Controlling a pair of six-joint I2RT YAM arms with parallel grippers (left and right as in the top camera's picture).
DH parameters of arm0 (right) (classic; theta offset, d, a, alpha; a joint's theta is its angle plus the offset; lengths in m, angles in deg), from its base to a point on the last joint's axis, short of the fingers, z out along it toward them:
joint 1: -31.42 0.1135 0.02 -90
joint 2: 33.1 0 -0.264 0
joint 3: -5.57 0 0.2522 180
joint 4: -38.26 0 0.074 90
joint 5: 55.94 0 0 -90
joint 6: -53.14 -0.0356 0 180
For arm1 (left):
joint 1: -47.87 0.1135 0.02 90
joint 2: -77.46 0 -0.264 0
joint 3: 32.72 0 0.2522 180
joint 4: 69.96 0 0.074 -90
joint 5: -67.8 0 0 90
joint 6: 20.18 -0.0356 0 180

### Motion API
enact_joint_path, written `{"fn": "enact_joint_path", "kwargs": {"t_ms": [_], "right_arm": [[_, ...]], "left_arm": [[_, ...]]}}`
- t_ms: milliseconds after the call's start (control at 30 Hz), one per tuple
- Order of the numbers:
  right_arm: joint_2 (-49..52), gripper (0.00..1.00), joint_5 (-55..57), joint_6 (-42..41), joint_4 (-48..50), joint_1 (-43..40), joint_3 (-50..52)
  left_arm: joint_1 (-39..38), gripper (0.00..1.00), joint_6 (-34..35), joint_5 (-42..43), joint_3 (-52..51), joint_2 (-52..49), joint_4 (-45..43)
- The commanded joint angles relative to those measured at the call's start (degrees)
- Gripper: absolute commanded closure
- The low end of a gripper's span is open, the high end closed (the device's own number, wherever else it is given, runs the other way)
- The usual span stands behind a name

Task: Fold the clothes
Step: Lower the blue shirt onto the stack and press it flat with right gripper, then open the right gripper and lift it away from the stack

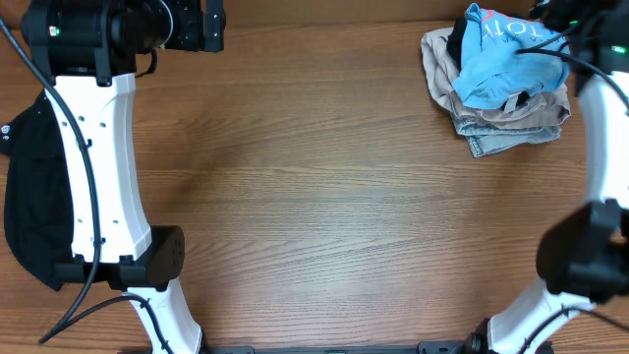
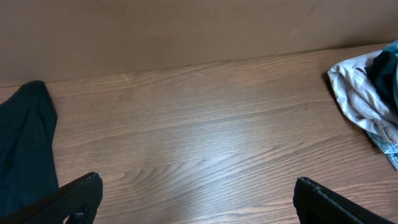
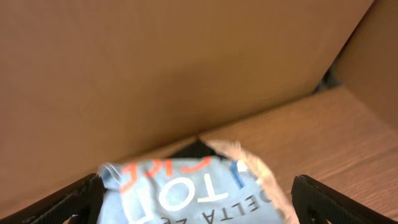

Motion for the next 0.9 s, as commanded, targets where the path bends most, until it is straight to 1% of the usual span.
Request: {"fn": "enact_joint_path", "kwargs": {"t_ms": [0,133,267,367,500,600,667,767,833,867], "right_arm": [[8.2,0.0,5.0,2.5,-1.4,1.3,-0.5],[16.6,0.0,4.6,2.3,-5.2,2.8,-0.5],[23.9,0.0,4.2,-0.9,-8.7,3.8,-0.5],[25.7,0.0,2.2,-1.6,-10.6,4.2,-0.5],[24.2,0.0,1.8,-2.1,-13.8,4.3,-2.3],[21.8,0.0,1.8,-2.0,-20.1,4.3,-8.2],[20.1,0.0,1.8,-2.0,-25.5,4.1,-14.4],[17.2,0.0,1.8,-2.0,-34.3,3.9,-25.5],[14.5,0.0,1.8,-2.0,-41.2,3.9,-34.9],[13.7,0.0,1.8,-2.0,-43.1,3.9,-37.7]], "left_arm": [[0.1,0.0,-0.9,0.3,-0.2,-2.1,-0.2],[0.1,0.0,-0.9,0.3,-0.2,-3.8,-0.2],[0.1,0.0,-0.9,0.3,-0.2,-5.3,-0.1],[0.1,0.0,-0.9,0.3,-0.2,-6.4,-0.2],[0.1,0.0,-0.9,0.2,-0.2,-7.6,-0.1],[0.1,0.0,-0.9,0.2,-0.2,-8.2,0.9],[0.1,0.0,-1.0,0.2,-0.2,-8.3,1.3],[0.1,0.0,-1.0,0.2,-0.2,-8.4,1.5],[0.1,0.0,-1.0,0.1,-0.2,-8.4,1.5],[0.1,0.0,-1.2,0.0,-0.2,-8.4,1.5]]}}
